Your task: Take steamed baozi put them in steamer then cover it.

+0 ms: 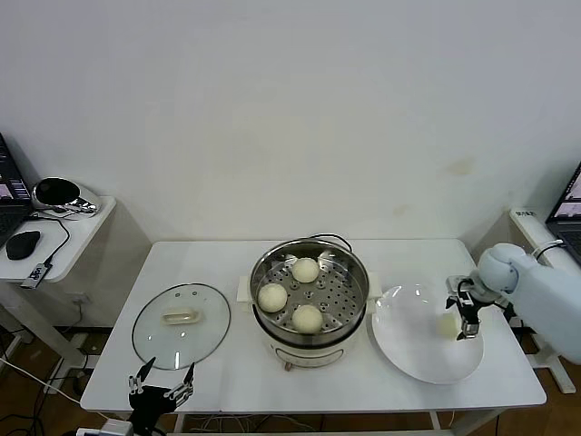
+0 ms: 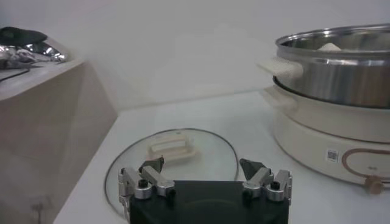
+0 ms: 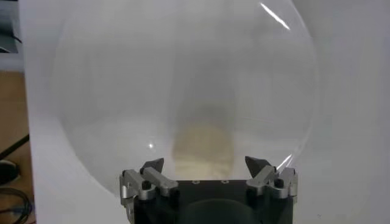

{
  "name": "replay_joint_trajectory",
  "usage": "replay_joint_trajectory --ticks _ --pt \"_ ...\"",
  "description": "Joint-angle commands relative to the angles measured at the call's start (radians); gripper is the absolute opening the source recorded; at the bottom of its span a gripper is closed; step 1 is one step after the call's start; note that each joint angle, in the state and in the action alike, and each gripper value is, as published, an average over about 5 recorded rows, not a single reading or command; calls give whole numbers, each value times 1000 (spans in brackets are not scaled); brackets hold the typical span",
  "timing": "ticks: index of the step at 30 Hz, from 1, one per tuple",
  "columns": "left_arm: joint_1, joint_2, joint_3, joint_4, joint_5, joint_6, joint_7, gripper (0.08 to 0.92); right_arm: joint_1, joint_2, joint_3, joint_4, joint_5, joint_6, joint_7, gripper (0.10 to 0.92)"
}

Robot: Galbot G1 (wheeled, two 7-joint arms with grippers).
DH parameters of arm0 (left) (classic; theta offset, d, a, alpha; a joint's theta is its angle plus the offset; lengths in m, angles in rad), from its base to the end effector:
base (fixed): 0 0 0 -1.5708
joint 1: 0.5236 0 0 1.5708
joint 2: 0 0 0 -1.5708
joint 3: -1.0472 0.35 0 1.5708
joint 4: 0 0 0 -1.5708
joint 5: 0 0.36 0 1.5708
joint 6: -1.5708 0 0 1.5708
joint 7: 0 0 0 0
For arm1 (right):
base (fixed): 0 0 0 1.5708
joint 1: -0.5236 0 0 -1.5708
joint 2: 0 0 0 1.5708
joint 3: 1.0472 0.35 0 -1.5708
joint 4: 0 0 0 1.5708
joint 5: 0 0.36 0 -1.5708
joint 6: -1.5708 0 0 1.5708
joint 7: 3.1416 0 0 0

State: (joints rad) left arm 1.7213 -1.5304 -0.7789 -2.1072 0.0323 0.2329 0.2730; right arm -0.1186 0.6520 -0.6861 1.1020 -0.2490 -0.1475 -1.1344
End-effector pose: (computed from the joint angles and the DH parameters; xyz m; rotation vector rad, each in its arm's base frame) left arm 0.1323 0.0848 -0.3140 -0.0833 -2.7463 -0.1905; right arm 0.5083 -0.2252 -0.2385 1.1362 -1.2726 1.3208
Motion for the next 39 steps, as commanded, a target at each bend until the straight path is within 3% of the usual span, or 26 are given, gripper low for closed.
replay_joint_trajectory --ticks 1,15,26,30,39 --pt "-1 0 -1 1 1 -1 0 823 -26 28 23 -40 -29 12 29 823" --pt "3 -3 2 -6 5 0 0 823 -34 27 33 -35 -27 -4 40 810" --pt "-1 -6 10 -3 9 0 -1 823 -24 -1 35 -4 -6 -19 41 589" --pt "-9 -5 12 0 8 -1 -1 823 30 -32 -3 47 41 -37 32 547" --pt "-46 0 15 15 35 1 -8 823 405 -115 -253 301 269 -140 -12 543"
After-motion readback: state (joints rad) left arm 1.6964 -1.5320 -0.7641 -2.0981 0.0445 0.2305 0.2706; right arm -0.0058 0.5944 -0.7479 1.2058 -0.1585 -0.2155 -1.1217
